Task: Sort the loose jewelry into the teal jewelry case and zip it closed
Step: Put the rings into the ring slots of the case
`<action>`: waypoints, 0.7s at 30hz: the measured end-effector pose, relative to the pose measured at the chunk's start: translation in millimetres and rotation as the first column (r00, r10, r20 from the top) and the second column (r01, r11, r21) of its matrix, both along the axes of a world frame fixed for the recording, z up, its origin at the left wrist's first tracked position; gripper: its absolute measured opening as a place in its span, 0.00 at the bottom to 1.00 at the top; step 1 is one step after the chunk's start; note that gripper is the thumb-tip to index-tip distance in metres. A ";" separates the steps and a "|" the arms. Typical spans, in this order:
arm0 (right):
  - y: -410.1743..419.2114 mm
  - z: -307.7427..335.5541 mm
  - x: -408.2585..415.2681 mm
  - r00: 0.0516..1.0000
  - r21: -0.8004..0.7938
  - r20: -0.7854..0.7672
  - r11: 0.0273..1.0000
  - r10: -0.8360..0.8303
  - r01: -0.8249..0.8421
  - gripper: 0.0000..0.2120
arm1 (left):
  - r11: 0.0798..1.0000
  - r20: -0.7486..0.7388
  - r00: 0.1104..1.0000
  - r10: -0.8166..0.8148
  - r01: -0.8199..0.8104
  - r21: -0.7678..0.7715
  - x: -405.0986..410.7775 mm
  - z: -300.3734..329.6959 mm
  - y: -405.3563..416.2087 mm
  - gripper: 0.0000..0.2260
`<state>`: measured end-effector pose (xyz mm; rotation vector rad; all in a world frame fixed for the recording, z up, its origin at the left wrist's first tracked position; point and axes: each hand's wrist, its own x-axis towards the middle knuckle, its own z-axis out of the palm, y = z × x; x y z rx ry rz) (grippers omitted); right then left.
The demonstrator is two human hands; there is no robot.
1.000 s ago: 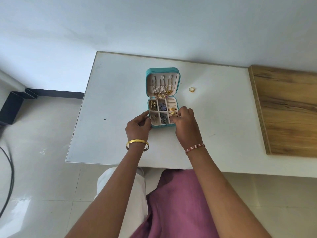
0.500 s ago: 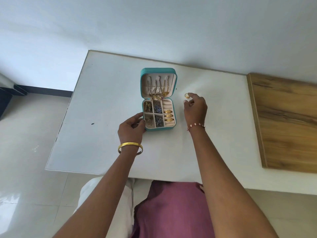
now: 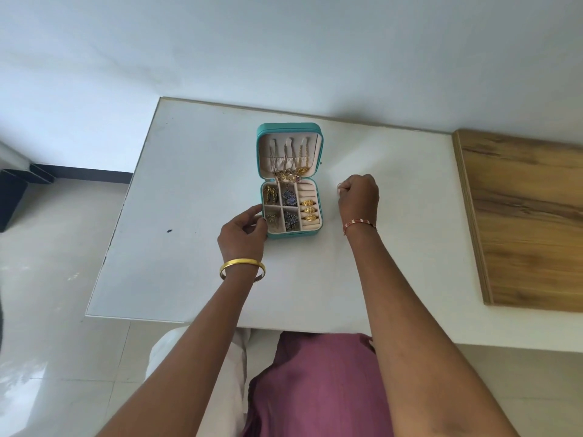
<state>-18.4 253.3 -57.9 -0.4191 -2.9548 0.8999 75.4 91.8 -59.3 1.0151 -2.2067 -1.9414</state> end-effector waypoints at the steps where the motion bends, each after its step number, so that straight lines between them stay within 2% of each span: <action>1: 0.2 1.2 3.7 1.000 -0.043 -0.009 0.999 -0.019 0.019 0.08 | 1.000 0.002 1.000 -0.007 0.007 -0.009 0.0 0.9 -0.2 0.13; 3: -1.7 4.8 14.4 0.995 -0.181 -0.047 0.981 -0.084 0.074 0.07 | 0.999 0.005 1.000 -0.022 0.022 -0.028 -0.1 3.2 -0.3 0.13; 6: -7.7 11.9 37.4 0.978 -0.428 -0.091 0.894 -0.186 0.130 0.05 | 0.996 0.002 0.999 -0.043 0.043 -0.075 0.4 5.8 1.2 0.13; 8: -11.0 15.3 50.9 0.974 -0.523 -0.079 0.841 -0.212 0.141 0.04 | 0.992 0.002 0.998 -0.059 0.059 -0.109 0.9 7.2 2.1 0.13; 13: -9.9 24.1 65.9 0.965 -0.573 -0.060 0.801 -0.254 0.175 0.03 | 0.987 0.011 0.997 -0.081 0.082 -0.141 8.5 10.6 0.6 0.12; 21: -11.7 29.7 87.6 0.989 -0.673 0.001 0.731 -0.151 0.112 0.03 | 0.985 0.042 0.994 -0.103 0.108 -0.136 36.5 11.0 -3.8 0.12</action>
